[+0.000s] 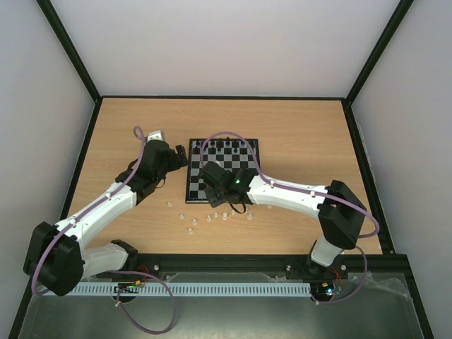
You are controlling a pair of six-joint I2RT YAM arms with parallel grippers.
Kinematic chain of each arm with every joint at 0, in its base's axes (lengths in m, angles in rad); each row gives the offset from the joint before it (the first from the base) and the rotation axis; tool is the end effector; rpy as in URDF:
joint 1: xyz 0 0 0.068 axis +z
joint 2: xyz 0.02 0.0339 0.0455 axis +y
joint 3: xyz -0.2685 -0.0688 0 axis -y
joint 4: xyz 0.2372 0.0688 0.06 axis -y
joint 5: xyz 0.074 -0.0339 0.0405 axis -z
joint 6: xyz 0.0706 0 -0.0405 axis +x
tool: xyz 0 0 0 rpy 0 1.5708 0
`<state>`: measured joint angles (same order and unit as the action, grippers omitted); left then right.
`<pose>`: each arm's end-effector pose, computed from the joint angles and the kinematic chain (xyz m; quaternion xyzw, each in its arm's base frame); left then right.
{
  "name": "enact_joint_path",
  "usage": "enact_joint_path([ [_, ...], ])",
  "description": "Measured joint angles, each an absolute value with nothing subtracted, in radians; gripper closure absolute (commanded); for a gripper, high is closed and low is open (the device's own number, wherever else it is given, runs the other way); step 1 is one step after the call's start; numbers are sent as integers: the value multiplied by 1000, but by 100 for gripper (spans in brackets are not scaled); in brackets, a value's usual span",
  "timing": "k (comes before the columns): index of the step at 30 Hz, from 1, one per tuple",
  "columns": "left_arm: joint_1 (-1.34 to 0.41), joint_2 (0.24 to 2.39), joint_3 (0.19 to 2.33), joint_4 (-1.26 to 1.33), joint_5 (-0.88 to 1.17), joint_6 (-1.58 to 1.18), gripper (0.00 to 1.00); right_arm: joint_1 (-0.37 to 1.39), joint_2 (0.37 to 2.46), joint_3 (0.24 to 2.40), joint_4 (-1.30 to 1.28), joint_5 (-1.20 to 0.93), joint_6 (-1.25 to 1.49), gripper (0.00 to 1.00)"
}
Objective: Set up the chess pieces on the board
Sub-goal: Place the chess piece on the chessboard.
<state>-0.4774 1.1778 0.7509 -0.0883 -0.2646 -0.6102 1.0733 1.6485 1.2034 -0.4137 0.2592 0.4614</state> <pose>0.2586 -0.1130 0.2479 -0.1231 0.8501 -0.1608 0.4862 0.1942 0.3198 0.2255 -0.2370 0.8998 0.1527 0.3328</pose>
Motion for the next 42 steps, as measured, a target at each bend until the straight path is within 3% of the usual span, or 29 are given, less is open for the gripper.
enact_joint_path([
  [8, -477, 1178, 751, -88, -266, -610, 0, 984, 1720, 1218, -408, 251, 426, 85],
  [27, -477, 1178, 751, -88, -266, -610, 0, 958, 1797, 1225, -363, 220, 405, 85],
  [42, -477, 1178, 751, -88, -266, -610, 0, 956, 1801, 1226, -355, 211, 403, 69],
])
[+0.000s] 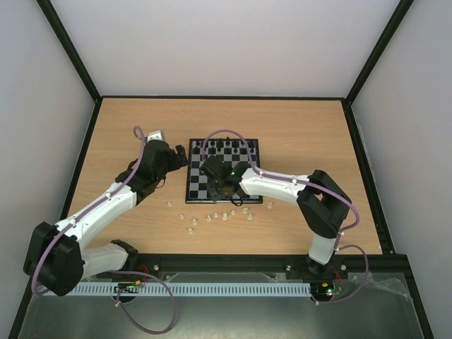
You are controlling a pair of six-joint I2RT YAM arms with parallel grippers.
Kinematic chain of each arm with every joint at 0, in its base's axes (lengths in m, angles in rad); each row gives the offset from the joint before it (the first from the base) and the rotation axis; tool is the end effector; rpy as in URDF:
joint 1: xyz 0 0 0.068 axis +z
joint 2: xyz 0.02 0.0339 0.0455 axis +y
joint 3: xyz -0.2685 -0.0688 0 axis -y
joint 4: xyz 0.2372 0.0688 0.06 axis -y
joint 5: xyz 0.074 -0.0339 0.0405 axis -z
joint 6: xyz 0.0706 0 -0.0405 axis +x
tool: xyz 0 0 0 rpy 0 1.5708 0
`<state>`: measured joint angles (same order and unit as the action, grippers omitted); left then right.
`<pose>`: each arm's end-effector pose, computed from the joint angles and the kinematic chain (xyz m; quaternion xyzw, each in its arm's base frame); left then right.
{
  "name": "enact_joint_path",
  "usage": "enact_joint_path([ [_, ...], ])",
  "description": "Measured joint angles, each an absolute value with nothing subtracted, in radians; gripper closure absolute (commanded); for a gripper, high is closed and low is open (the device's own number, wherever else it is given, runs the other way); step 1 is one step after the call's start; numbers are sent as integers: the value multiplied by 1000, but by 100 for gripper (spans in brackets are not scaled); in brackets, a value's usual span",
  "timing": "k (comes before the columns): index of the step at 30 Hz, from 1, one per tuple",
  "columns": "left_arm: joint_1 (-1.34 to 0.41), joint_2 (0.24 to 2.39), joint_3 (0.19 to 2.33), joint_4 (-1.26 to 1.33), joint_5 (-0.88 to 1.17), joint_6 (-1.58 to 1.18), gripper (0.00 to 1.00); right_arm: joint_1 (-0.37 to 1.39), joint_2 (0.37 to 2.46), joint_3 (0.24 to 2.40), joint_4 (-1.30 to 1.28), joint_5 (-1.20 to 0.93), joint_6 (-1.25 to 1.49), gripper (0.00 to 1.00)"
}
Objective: Set up the chess pieces on the board
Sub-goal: Place the chess piece on the chessboard, then pick up the chess piece at the center of the board.
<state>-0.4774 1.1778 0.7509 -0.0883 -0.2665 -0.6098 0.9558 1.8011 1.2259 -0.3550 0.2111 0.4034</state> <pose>0.2587 -0.1129 0.2479 -0.1234 0.8500 -0.1599 0.4866 0.2420 0.3169 0.1815 -0.2255 0.9171 0.1190 0.3064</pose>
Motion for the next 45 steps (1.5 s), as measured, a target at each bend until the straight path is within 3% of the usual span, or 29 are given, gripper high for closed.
enact_joint_path([
  [4, -477, 1178, 751, -88, -266, -610, 1, 956, 1779, 1225, -361, 212, 405, 63],
  [20, -477, 1178, 751, -88, -266, -610, 1, 981, 1486, 998, -374, 165, 451, 62],
  [29, -477, 1178, 751, -88, -266, -610, 1, 1072, 1486, 940, -364, 121, 485, 62],
  [45, -477, 1178, 751, -88, -266, -610, 1, 1082, 1576, 942, -360, 132, 506, 63],
])
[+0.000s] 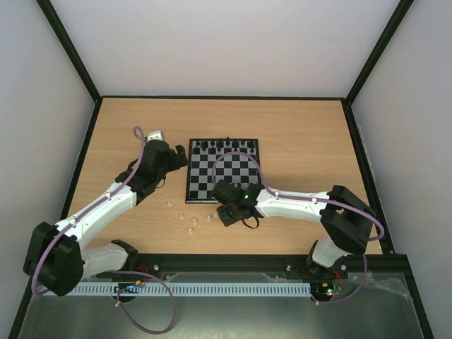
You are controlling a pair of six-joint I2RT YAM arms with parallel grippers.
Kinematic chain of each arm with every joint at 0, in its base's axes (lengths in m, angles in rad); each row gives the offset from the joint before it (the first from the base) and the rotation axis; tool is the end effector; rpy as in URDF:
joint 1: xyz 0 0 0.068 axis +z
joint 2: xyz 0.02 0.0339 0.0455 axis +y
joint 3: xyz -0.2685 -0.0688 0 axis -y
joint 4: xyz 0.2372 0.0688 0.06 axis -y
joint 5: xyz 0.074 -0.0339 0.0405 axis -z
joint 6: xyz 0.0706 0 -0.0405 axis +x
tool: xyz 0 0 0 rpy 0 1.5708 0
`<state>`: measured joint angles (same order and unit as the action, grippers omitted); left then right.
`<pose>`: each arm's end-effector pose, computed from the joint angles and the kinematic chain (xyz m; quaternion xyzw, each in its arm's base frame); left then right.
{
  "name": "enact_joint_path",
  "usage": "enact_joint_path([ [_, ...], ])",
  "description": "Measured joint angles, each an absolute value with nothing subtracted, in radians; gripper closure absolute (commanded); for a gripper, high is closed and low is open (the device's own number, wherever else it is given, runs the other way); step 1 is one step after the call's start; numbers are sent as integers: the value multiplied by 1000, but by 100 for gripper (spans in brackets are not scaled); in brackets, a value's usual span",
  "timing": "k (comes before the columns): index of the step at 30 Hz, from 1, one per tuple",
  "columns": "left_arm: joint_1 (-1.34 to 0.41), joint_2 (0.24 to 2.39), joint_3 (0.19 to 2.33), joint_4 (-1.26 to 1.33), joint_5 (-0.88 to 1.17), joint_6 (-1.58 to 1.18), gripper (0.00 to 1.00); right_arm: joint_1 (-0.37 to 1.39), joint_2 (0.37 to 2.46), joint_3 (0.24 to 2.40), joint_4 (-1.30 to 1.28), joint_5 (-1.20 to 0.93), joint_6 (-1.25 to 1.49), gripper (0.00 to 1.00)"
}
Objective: Set up the chess pieces on the board
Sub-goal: Pick up the chess piece at the center of the board.
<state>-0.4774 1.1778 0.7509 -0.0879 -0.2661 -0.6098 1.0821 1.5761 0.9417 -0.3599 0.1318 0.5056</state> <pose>0.2587 -0.1129 0.2480 -0.1233 0.8499 -0.1602 0.4866 0.1615 0.2839 0.1690 -0.2540 0.9225 0.1580 0.2439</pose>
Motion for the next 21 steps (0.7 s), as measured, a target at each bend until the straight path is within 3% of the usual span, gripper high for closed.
enact_joint_path([
  [8, -477, 1178, 751, -88, -266, -610, 1, 1082, 1609, 959, -353, 131, 504, 70],
  [16, -477, 1178, 751, -88, -266, -610, 0, 1082, 1625, 973, -348, 132, 502, 88],
  [21, -477, 1178, 751, -88, -266, -610, 1, 1082, 1625, 975, -347, 138, 501, 89],
])
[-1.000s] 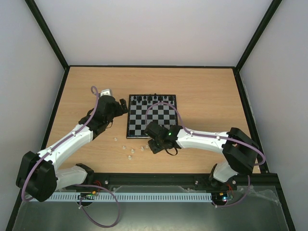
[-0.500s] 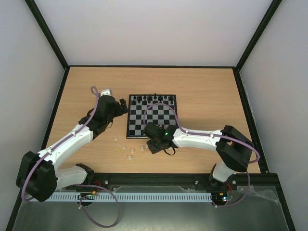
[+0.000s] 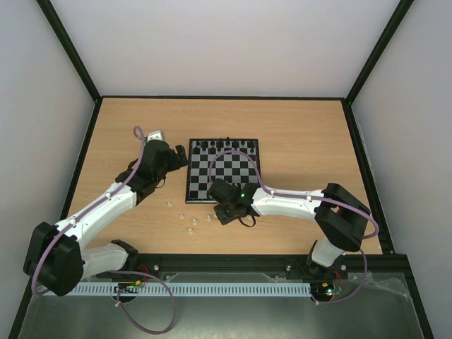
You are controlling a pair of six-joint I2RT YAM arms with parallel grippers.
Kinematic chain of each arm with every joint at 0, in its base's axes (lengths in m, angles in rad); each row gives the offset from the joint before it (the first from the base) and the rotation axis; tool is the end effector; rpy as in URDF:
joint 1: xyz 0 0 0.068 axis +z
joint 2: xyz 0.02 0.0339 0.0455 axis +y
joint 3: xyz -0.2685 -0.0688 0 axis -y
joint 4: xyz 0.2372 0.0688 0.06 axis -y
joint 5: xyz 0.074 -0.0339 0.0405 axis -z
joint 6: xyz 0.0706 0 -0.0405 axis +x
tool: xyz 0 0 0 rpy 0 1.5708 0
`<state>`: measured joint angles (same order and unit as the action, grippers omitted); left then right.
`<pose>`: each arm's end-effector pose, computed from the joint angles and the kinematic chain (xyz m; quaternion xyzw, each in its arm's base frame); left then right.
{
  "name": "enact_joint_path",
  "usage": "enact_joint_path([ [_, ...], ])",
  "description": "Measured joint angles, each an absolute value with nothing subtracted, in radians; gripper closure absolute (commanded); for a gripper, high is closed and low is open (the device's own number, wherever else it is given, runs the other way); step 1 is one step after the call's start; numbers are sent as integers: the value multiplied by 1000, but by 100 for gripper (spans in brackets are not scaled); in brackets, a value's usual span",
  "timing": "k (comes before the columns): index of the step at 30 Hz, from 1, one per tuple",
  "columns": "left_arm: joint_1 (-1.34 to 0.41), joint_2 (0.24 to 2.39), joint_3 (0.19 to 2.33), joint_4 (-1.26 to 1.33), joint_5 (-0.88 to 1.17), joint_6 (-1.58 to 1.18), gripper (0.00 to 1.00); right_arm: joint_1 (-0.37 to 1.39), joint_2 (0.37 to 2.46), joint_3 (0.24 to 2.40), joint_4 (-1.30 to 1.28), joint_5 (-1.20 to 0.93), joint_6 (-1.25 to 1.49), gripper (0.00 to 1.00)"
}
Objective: Set up the chess pieces on the board
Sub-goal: Pick up the chess piece at the center of the board, then place the chess piece on the chessboard.
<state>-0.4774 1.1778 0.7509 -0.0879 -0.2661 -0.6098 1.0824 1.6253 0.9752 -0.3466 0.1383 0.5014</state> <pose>0.2587 -0.1129 0.2480 -0.1233 0.8499 -0.1602 0.4866 0.1672 0.2938 0.1649 -0.2553 0.9223 0.1545 0.2456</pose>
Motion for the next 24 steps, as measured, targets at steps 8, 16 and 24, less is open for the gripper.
enact_joint_path([
  [8, -477, 1178, 751, -88, -266, -610, 0, 1077, 1612, 1045, -390, 205, 493, 89],
  [16, -477, 1178, 751, -88, -266, -610, 0, 968, 1591, 1091, -397, 229, 452, 89],
  [24, -477, 1178, 751, -88, -266, -610, 1, 903, 1613, 1091, -382, 222, 426, 89],
])
